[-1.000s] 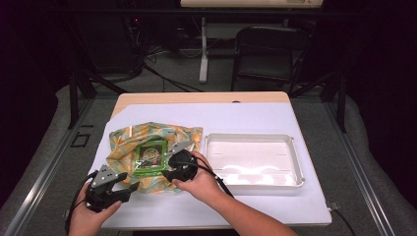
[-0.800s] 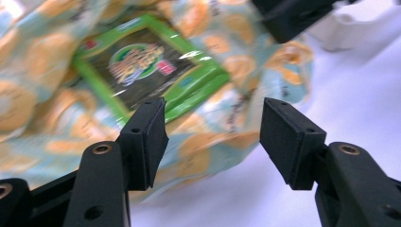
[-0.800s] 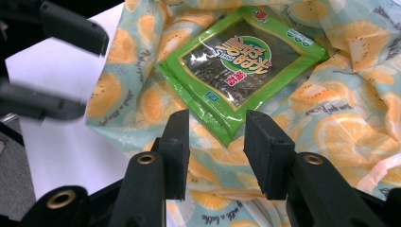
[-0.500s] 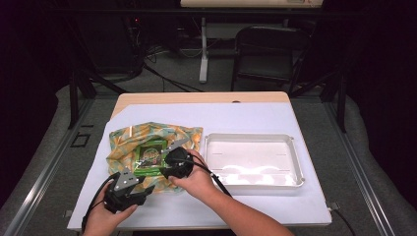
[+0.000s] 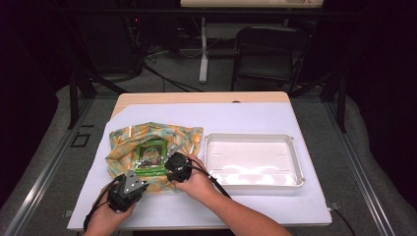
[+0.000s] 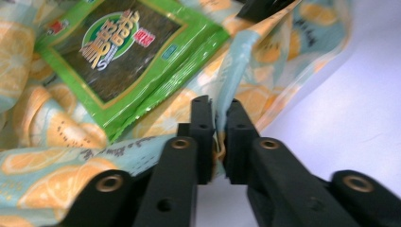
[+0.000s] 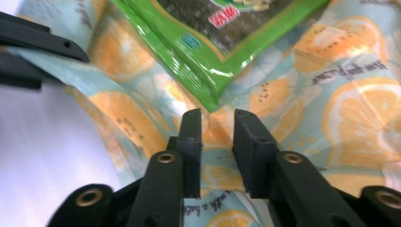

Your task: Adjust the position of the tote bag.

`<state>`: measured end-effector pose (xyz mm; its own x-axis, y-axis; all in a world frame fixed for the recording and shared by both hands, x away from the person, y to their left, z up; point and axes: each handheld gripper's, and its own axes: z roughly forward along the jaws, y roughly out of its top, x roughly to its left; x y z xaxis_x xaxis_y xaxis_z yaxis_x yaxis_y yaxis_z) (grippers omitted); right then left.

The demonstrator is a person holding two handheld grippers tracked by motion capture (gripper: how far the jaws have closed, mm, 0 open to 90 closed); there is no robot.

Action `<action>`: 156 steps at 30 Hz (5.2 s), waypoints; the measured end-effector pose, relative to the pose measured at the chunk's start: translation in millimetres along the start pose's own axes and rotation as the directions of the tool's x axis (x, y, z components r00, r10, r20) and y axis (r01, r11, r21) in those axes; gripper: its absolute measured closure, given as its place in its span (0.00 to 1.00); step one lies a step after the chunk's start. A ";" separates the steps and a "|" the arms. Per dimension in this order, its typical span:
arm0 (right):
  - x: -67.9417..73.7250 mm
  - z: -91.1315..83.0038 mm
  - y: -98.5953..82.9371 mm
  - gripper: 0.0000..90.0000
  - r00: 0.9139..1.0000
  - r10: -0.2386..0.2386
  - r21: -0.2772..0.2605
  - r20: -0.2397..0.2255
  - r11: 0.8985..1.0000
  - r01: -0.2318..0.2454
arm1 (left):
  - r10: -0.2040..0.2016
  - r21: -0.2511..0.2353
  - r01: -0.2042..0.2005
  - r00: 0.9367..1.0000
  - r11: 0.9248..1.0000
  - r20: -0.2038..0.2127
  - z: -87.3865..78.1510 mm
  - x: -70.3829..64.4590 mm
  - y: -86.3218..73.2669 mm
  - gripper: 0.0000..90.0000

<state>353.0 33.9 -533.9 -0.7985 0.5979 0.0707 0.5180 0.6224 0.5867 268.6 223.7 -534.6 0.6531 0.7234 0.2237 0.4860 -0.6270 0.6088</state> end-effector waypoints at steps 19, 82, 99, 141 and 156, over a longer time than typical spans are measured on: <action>-10.0 6.2 -8.4 0.90 0.999 0.032 0.033 0.033 0.999 -0.033 | -0.094 0.049 0.092 0.995 0.995 0.034 11.5 7.0 -4.4 0.89; -10.1 -4.6 8.8 0.76 0.993 0.116 -0.102 0.002 0.988 -0.116 | -0.463 -0.065 0.465 0.885 0.883 0.051 27.6 98.6 45.9 0.56; -14.9 17.6 34.2 0.77 0.985 0.167 -0.134 0.042 0.978 -0.160 | -0.522 -0.072 0.525 0.851 0.848 0.055 28.9 104.4 34.6 0.58; -11.9 30.3 29.1 0.83 0.985 0.171 -0.137 0.030 0.977 -0.165 | -0.564 -0.056 0.570 0.821 0.820 0.094 35.0 111.0 29.5 0.56; -14.6 25.9 25.4 0.84 0.985 0.165 -0.118 0.046 0.980 -0.158 | -0.575 -0.013 0.578 0.813 0.816 0.088 37.3 108.1 29.4 0.53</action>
<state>385.8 54.0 -540.9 -0.6871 0.7151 0.1289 0.5979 0.4556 0.6595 375.2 272.7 -520.8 0.3029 0.9235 -0.2355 0.7669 -0.0895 0.6355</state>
